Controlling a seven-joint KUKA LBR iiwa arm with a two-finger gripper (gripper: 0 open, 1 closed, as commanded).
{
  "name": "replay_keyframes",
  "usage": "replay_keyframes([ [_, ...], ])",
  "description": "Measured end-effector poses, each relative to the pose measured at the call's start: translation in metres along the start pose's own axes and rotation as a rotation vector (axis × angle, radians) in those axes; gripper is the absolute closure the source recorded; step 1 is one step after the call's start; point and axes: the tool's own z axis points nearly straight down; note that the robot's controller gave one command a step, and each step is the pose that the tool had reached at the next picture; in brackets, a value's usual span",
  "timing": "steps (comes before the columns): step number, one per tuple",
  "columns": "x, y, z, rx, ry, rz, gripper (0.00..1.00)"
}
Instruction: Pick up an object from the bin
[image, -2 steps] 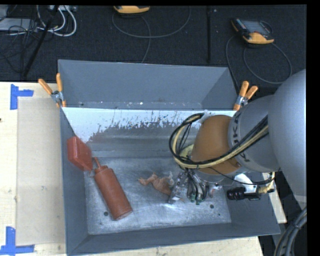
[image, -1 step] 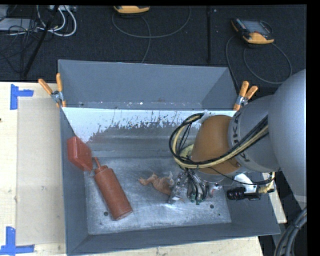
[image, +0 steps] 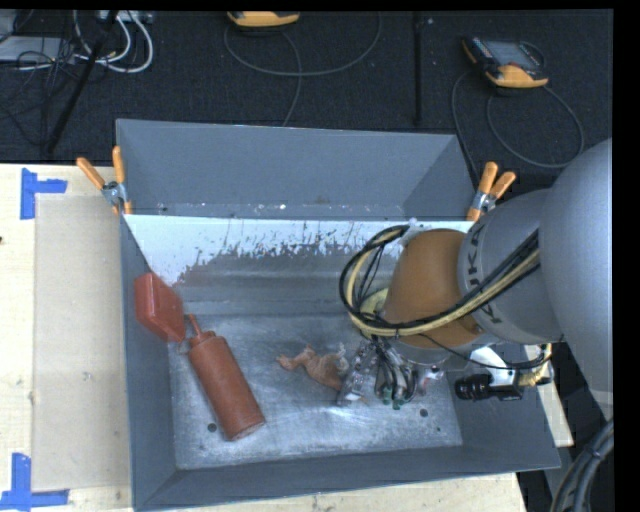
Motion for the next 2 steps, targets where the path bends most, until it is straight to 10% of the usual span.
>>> replay_keyframes([
  [2,0.001,0.0,-0.028,-0.002,0.003,-0.001,1.0],
])
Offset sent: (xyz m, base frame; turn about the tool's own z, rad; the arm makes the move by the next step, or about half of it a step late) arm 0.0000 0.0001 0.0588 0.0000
